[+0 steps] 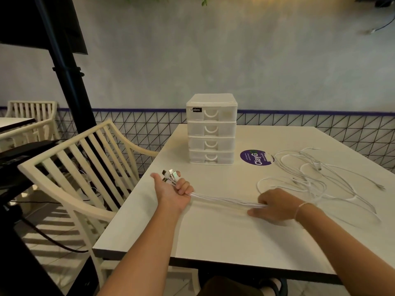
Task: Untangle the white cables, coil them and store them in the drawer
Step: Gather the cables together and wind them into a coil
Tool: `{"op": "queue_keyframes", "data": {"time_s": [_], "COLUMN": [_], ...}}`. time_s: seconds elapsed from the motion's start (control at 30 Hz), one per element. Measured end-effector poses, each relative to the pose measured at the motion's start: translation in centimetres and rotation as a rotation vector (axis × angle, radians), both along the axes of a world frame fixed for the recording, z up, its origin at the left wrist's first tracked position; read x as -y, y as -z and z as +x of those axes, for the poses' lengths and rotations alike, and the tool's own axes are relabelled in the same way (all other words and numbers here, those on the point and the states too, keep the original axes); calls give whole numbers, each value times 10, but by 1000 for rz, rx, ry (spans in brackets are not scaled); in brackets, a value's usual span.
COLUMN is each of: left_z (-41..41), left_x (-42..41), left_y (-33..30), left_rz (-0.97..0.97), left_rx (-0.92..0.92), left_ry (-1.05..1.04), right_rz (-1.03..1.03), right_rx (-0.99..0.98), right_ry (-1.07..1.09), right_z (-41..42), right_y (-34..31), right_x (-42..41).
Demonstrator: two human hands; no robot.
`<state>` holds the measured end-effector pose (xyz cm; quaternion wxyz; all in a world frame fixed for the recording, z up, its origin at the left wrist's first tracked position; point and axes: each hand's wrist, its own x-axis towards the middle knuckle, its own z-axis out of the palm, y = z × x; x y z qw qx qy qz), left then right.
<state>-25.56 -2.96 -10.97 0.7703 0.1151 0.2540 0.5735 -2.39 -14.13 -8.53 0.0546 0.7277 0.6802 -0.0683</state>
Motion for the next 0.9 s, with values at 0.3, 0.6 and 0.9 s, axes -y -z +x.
{"op": "queue_keyframes", "data": {"time_s": [0.3,0.6,0.9], "left_z": [-1,11,5], "left_x": [-1,13,11], "left_y": [4,-1,-7], "left_rz": [29,-13,-25], "left_rx": [-20,-46,-39], "left_ry": [-15,7,73], "right_rz": [-50,157,420], "right_rx": [114,-473,-460], "right_ry": [318,-155,-78], "right_z": [63,-105,-137], "right_y": [-38,-11,24], "right_x": [14,-34,-52]}}
